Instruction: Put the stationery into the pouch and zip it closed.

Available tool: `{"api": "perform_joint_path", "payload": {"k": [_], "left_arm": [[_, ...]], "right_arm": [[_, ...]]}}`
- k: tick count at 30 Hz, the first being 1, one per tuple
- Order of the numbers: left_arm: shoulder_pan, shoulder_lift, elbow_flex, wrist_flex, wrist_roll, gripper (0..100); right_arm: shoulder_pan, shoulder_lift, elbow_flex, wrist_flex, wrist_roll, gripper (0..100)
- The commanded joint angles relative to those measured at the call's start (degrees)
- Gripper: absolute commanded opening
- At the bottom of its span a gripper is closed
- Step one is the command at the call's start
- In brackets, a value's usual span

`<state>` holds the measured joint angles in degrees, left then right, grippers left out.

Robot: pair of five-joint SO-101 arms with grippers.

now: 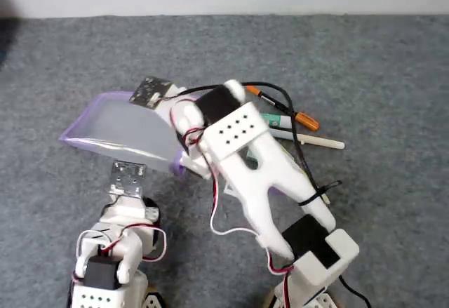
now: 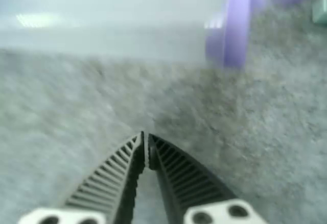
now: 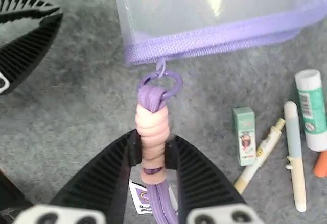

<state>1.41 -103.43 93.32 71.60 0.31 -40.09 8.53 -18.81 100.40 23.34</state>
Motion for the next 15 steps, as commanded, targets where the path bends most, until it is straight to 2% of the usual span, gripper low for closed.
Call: {"api": "perform_joint_path", "payload": {"k": [1, 5, 10, 15], "left_arm": [[-2.29, -0.62, -8.04, -1.49, -6.68, 2], [-5.1, -0.62, -14.11, -2.02, -4.31, 2], [-6.42, -0.35, -18.77, -2.46, 5.27, 2], [-6.07, -0.35, -19.03, -1.67, 9.32, 16]], "right_arm": [[-1.98, -3.38, -0.09, 1.36, -1.49, 0.9], [-2.68, -3.47, -0.18, 1.01, -2.37, 0.9], [-2.77, -4.0, -0.35, -0.31, -2.37, 0.9], [-2.77, -4.09, -0.44, -1.01, -2.37, 0.9]]}}
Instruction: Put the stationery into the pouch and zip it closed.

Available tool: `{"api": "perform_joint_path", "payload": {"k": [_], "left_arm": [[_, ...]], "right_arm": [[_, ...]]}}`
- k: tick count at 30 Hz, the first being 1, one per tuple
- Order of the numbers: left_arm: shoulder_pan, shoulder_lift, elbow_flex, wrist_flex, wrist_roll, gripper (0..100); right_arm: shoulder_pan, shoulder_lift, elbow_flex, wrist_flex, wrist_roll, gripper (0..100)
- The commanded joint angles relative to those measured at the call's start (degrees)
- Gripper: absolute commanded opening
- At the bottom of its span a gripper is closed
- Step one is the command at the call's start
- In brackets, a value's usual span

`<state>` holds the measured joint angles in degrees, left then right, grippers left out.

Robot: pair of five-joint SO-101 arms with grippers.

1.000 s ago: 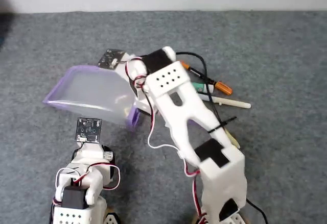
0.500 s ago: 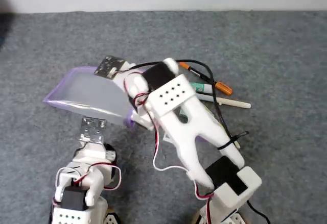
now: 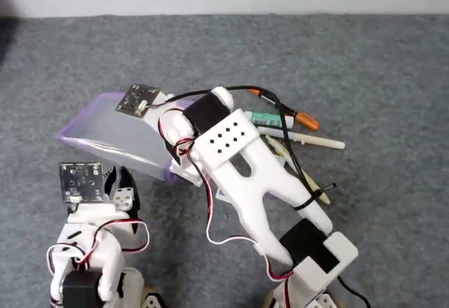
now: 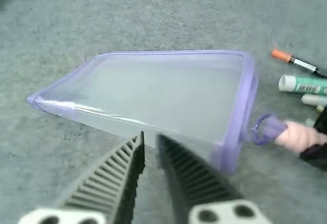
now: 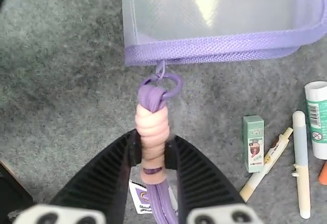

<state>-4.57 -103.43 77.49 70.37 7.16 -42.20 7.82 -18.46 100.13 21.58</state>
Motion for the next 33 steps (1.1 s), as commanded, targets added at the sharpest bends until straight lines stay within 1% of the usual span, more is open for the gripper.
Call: {"api": "perform_joint_path", "payload": {"k": [1, 3, 6, 11, 15, 21, 27, 33], "left_arm": [[0.0, -0.35, -3.21, 0.09, 3.08, 19], [0.0, -0.26, -3.21, 0.88, 3.43, 22], [0.18, -0.26, -3.21, 1.58, 3.43, 22], [6.15, -0.18, -3.03, 1.14, 3.6, 22], [7.03, -0.18, -1.36, 1.05, 3.6, 22], [4.75, -0.18, -0.84, 0.26, 3.6, 22], [-0.44, -0.18, -0.22, 0.62, 3.34, 22], [-2.73, -0.35, 1.36, 0.79, 3.25, 22]], "right_arm": [[-0.66, -3.38, -0.88, -0.75, -0.62, 0.9], [-0.66, -3.38, -2.9, -0.48, -0.62, 0.9], [-0.66, -3.38, -8.0, 0.04, -0.62, 0.9], [-0.75, -3.38, -12.75, 1.89, -0.88, 0.9], [-2.42, -3.56, -13.27, 2.59, -1.93, 0.9], [-6.73, -6.02, -12.92, 2.68, -1.76, 0.9], [-6.64, -6.37, -12.84, 2.86, -1.76, 0.9], [-6.81, -6.37, -11.96, 2.86, -1.67, 0.9]]}}
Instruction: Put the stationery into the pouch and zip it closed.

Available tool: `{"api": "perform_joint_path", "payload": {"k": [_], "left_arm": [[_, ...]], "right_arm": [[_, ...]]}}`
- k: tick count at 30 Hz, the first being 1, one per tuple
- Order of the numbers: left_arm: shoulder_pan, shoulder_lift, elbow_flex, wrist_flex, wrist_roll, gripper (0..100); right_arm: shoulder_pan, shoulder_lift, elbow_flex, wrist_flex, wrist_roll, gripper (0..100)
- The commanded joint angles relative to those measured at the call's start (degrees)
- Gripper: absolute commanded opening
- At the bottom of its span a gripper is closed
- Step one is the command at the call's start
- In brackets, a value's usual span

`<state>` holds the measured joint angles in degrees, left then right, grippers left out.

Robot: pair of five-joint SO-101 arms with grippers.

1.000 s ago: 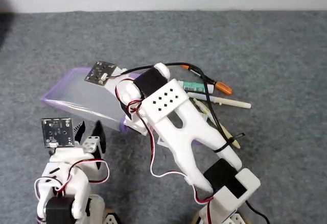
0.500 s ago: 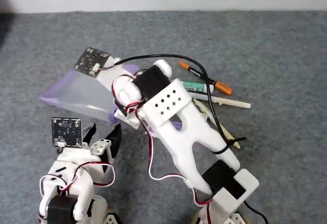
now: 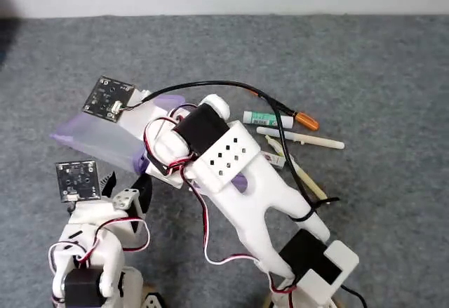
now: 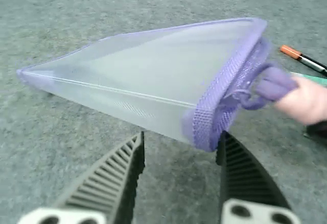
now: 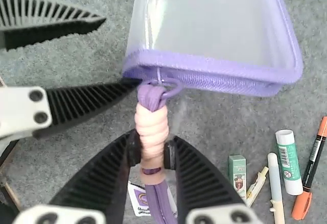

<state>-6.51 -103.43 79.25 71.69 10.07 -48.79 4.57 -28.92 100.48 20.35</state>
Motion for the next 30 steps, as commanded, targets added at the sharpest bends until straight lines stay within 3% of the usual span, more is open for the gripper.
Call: {"api": "perform_joint_path", "payload": {"k": [1, 25, 30], "left_arm": [[-0.62, -0.53, -0.48, -0.53, 0.35, 22], [-1.14, -0.53, 0.66, -0.97, 0.35, 22], [-1.14, -0.53, 0.57, -2.73, 0.26, 12]], "right_arm": [[-0.22, -3.12, -0.62, 2.51, -0.44, 0.9], [-3.12, -5.14, 2.2, 2.51, -0.44, 0.9], [-3.12, -7.96, 9.14, 2.51, -0.44, 0.9]]}}
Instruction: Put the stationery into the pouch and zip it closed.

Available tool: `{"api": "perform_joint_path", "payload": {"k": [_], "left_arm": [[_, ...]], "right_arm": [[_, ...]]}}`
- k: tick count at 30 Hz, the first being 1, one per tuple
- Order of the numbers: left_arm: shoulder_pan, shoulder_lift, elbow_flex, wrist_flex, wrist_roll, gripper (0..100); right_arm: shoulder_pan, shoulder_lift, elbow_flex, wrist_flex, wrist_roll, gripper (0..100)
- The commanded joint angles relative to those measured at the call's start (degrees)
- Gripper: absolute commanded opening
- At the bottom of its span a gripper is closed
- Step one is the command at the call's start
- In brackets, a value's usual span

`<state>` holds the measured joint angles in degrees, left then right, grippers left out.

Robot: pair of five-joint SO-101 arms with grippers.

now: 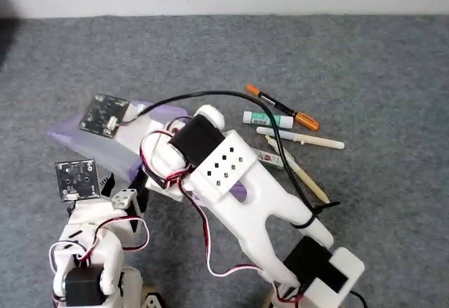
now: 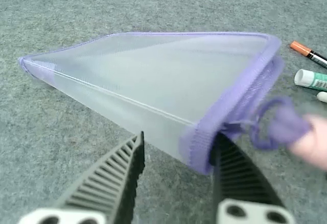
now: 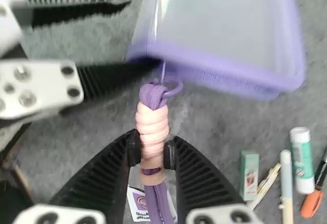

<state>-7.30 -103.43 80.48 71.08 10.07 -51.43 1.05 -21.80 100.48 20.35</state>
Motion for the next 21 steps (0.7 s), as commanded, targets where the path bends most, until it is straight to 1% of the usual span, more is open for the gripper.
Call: {"api": "perform_joint_path", "payload": {"k": [1, 7, 12, 14, 16, 21], "left_arm": [[-0.35, -0.53, -0.66, -2.55, 0.26, 10], [0.0, -0.53, -0.4, -3.69, 0.26, 2], [-0.26, -0.35, -0.4, -3.25, 0.26, 1], [-0.26, -0.35, -0.48, -3.16, 0.09, 1], [-0.26, -0.35, -0.66, -3.16, -1.85, 1], [-0.35, -0.35, -2.07, -3.16, -6.59, 1]], "right_arm": [[-0.48, -5.14, 2.9, 2.42, -0.44, 0.9], [-0.48, -9.54, 8.53, 2.42, -0.44, 0.9], [-0.04, -13.23, 10.55, 2.42, -0.44, 0.9], [1.45, -14.9, 10.73, 2.42, -0.35, 0.9], [3.47, -16.13, 10.73, 2.42, -0.35, 0.9], [10.42, -18.77, 12.4, 2.42, 4.04, 0.9]]}}
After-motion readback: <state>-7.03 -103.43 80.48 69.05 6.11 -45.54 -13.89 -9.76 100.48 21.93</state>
